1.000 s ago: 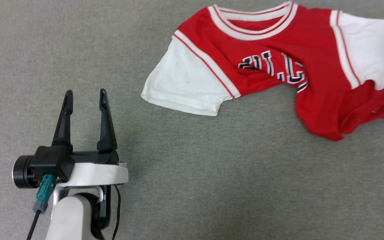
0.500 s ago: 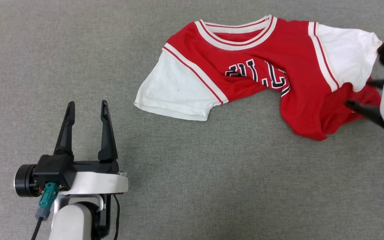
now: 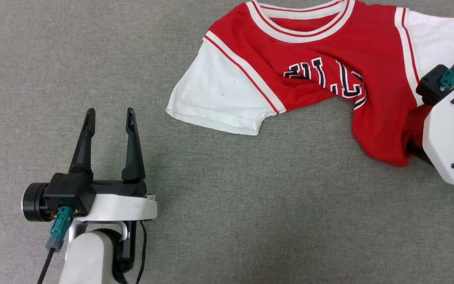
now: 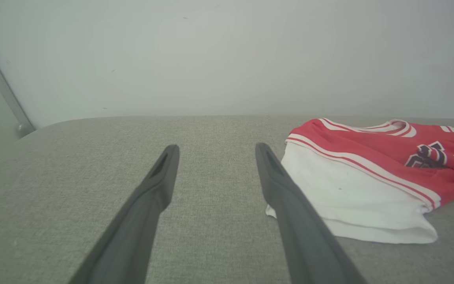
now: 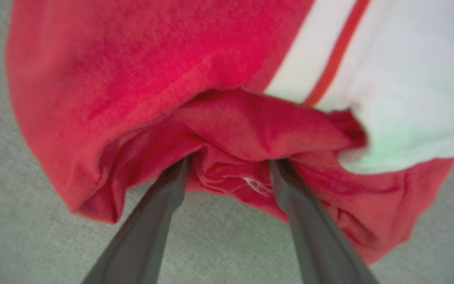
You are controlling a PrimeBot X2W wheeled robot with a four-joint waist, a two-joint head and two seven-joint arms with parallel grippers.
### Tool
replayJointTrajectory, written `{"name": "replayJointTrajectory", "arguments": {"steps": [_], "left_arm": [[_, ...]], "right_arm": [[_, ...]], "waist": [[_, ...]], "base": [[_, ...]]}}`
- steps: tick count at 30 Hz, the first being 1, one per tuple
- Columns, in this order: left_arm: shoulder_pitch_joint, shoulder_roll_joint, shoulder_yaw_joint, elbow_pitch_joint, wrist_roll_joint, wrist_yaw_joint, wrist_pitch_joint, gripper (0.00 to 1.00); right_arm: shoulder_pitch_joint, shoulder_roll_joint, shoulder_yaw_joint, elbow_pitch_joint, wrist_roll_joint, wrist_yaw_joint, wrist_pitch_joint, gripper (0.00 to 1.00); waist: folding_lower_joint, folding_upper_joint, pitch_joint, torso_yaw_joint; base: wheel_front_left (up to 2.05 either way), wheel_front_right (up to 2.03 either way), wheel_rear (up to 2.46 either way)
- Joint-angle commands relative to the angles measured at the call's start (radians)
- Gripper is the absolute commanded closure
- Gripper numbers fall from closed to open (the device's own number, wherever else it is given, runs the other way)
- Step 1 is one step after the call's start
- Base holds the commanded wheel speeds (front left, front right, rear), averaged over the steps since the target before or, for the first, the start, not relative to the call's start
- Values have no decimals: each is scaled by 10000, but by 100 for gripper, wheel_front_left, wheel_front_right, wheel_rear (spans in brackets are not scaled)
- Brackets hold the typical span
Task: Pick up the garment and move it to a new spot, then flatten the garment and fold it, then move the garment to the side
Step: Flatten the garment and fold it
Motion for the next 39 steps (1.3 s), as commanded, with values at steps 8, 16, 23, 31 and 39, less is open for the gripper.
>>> {"name": "replayJointTrajectory", "arguments": {"steps": [8, 16, 23, 31, 39], "left_arm": [[270, -14, 106, 215, -95, 97, -25, 0], [889, -13, 197, 276, -117, 165, -25, 0], [1441, -12, 234, 196, -171, 224, -25, 0], [1795, -14, 223, 195, -255, 246, -25, 0], [2066, -15, 258, 323, -171, 246, -25, 0]], "right_arm": [[-358, -25, 541, 69, 418, -16, -2083, 100], [387, -1126, 607, -2086, 1521, -15, -2964, 100], [2871, -1869, 566, -3509, 2303, -16, -3446, 100], [6058, -1202, 658, -2849, 2353, -15, -3964, 100], [6590, -1002, -783, -3121, 1395, -15, -4047, 0]], "waist": [[3, -1, -873, -448], [3, -1, -1869, -846], [3, -1, -2354, -997], [3, -1, -2504, -970], [3, -1, -2770, -1177]], "base": [[0, 0, 0], [0, 0, 0], [0, 0, 0], [0, 0, 0], [0, 0, 0]]}}
